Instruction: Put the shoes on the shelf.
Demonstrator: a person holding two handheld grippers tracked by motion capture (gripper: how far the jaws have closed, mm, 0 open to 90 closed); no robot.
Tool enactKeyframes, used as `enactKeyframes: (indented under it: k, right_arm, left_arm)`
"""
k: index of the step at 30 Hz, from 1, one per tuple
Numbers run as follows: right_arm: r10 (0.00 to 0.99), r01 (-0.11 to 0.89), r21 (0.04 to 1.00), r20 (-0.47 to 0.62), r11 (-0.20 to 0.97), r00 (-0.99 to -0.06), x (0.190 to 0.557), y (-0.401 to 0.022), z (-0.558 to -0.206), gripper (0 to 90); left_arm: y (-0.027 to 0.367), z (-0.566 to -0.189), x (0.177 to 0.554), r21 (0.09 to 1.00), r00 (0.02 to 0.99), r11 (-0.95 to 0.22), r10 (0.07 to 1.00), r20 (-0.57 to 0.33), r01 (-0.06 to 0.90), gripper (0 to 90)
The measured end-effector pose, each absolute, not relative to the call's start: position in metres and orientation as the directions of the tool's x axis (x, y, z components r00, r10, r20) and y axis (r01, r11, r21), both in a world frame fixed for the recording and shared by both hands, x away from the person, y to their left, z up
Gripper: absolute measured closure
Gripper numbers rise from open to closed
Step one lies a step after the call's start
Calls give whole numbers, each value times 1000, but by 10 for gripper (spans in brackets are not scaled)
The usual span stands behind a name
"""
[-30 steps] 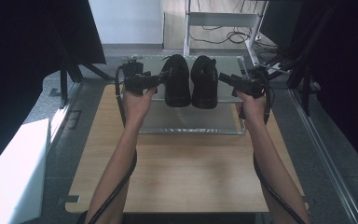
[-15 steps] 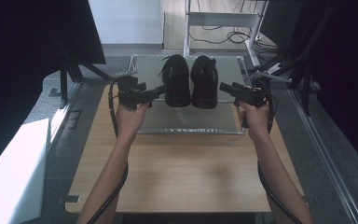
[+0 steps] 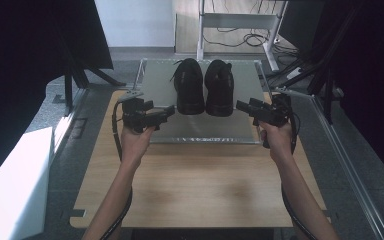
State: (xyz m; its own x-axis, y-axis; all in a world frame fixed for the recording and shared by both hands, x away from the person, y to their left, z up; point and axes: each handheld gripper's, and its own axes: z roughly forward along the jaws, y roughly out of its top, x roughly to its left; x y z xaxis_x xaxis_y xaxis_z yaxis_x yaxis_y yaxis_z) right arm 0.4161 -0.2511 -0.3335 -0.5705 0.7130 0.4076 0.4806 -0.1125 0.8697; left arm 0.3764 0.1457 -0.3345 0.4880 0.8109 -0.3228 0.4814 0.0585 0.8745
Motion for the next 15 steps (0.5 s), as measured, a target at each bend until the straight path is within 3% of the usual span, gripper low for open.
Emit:
enactKeyframes:
  k: [15]
  right_arm:
    - [695,479,874,391,-76,-603,386,-252,-363,206]
  left_arm:
    - [138,-377,356,864,506,7,809,-300,503,15]
